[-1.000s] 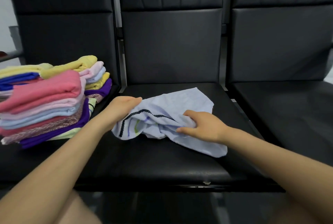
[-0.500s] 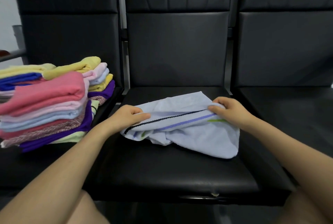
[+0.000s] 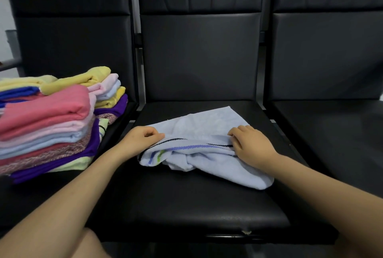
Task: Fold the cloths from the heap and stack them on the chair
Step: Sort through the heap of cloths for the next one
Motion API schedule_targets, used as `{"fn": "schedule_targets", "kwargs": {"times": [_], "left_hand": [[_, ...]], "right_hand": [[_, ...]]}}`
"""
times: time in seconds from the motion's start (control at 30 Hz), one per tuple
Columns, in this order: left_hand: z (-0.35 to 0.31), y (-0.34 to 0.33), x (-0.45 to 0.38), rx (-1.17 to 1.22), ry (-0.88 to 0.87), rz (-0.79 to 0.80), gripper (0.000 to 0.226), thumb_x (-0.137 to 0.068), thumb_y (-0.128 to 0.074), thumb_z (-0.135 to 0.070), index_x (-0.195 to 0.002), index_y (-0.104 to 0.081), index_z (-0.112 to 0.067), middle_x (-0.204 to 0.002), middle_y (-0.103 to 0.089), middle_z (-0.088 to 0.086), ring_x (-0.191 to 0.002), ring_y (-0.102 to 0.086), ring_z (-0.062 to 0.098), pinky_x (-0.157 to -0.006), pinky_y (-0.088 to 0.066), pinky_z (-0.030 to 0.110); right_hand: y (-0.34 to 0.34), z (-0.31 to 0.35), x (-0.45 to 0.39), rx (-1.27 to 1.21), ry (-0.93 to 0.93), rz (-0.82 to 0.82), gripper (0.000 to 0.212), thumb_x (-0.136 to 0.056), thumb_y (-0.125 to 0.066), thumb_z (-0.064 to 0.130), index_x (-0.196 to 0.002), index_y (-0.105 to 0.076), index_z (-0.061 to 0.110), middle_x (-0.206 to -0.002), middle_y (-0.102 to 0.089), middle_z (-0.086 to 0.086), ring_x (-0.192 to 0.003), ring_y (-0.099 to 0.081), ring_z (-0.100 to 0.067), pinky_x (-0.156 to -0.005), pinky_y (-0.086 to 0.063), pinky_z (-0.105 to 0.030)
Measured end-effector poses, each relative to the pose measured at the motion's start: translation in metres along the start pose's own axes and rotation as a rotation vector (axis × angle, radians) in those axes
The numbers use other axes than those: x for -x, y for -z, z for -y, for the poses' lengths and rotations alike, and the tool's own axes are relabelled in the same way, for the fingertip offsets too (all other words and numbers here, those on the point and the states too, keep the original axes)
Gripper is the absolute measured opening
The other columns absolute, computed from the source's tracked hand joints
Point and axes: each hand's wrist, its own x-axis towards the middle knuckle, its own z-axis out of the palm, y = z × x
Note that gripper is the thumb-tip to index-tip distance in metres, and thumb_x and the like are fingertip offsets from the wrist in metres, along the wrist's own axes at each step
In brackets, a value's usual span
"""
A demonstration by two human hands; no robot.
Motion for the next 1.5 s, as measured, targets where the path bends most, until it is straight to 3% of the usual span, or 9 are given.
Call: {"fn": "schedule_targets", "kwargs": {"times": [0.23,0.4,0.53,0.77,0.87,0.97,1.2,1.3,1.5], "left_hand": [[0.003,0.022,0.010,0.089,0.049,0.214,0.012,-0.084,-0.073,-0.027,-0.082,-0.076,-0.017,-0.090,-0.075,0.001,-0.085,-0.067,0.008,-0.082,-0.050,0.023],[-0.002,0.024,0.009,0.170,0.023,0.148,0.013,-0.083,-0.066,-0.029,-0.085,-0.073,-0.019,-0.088,-0.073,-0.001,-0.082,-0.066,0.010,-0.080,-0.048,0.029],[-0.017,0.023,-0.011,0.290,0.013,-0.099,0.014,-0.093,-0.062,-0.024,-0.093,-0.071,-0.013,-0.089,-0.068,0.007,-0.083,-0.061,0.018,-0.078,-0.044,0.034],[-0.003,0.021,-0.068,0.059,0.247,-0.251,0.024,-0.076,-0.077,-0.031,-0.065,-0.061,-0.017,-0.069,-0.059,0.002,-0.074,-0.056,0.021,-0.066,-0.040,0.029],[0.027,0.012,-0.072,-0.370,0.291,-0.233,0.018,-0.076,-0.071,-0.038,-0.068,-0.059,-0.028,-0.098,-0.068,0.004,-0.098,-0.060,0.026,-0.081,-0.044,0.029],[0.037,0.011,-0.071,-0.459,0.163,-0.209,0.012,-0.080,-0.069,-0.035,-0.077,-0.057,-0.032,-0.101,-0.064,0.004,-0.101,-0.058,0.026,-0.083,-0.045,0.031],[0.029,0.008,-0.061,-0.273,0.106,-0.080,0.008,-0.081,-0.071,-0.021,-0.080,-0.064,-0.018,-0.078,-0.061,-0.006,-0.080,-0.055,0.012,-0.067,-0.041,0.024],[0.018,0.018,-0.044,0.019,0.165,-0.189,0.031,-0.074,-0.075,-0.031,-0.073,-0.067,-0.001,-0.069,-0.059,0.003,-0.071,-0.054,0.016,-0.064,-0.039,0.029],[-0.089,0.081,-0.009,0.066,-0.096,-0.517,0.023,-0.088,-0.067,-0.027,-0.079,-0.067,-0.007,-0.066,-0.056,0.001,-0.064,-0.052,0.012,-0.055,-0.040,0.023]], "right_hand": [[0.020,-0.035,-0.002,-0.282,-0.141,0.292,0.021,-0.093,-0.059,0.024,-0.077,-0.061,0.010,-0.079,-0.061,-0.002,-0.079,-0.056,-0.016,-0.072,-0.044,-0.029],[0.047,-0.044,0.007,-1.041,-0.510,0.058,0.015,-0.093,-0.063,0.020,-0.086,-0.070,0.007,-0.082,-0.072,-0.003,-0.069,-0.068,-0.013,-0.064,-0.055,-0.024],[0.061,-0.033,-0.031,-1.258,-0.665,-0.153,0.017,-0.092,-0.064,0.021,-0.082,-0.067,0.007,-0.082,-0.070,-0.010,-0.067,-0.066,-0.021,-0.065,-0.056,-0.032],[0.032,-0.048,-0.133,-0.717,-0.605,-0.114,0.025,-0.084,-0.067,0.024,-0.090,-0.071,-0.001,-0.092,-0.071,-0.018,-0.084,-0.066,-0.029,-0.077,-0.053,-0.039],[-0.015,-0.048,-0.148,-0.473,-0.589,0.107,0.015,-0.081,-0.068,0.030,-0.080,-0.069,0.014,-0.095,-0.068,-0.013,-0.093,-0.061,-0.030,-0.073,-0.047,-0.034],[-0.049,-0.046,-0.153,-0.309,-0.522,0.174,0.027,-0.083,-0.063,0.034,-0.107,-0.068,0.023,-0.119,-0.058,-0.014,-0.117,-0.047,-0.035,-0.091,-0.043,-0.036],[-0.046,-0.045,-0.150,-0.442,-0.395,0.206,0.011,-0.083,-0.070,0.025,-0.078,-0.064,0.018,-0.065,-0.057,0.003,-0.065,-0.054,-0.016,-0.065,-0.041,-0.028],[-0.021,-0.042,-0.132,-0.522,-0.397,0.089,0.017,-0.085,-0.068,0.021,-0.078,-0.066,0.006,-0.059,-0.056,-0.003,-0.055,-0.051,-0.016,-0.057,-0.042,-0.030],[0.130,-0.029,-0.104,-0.967,-0.287,-0.436,0.016,-0.088,-0.070,0.021,-0.078,-0.065,0.010,-0.069,-0.060,-0.001,-0.056,-0.057,-0.003,-0.052,-0.048,-0.018]]}}
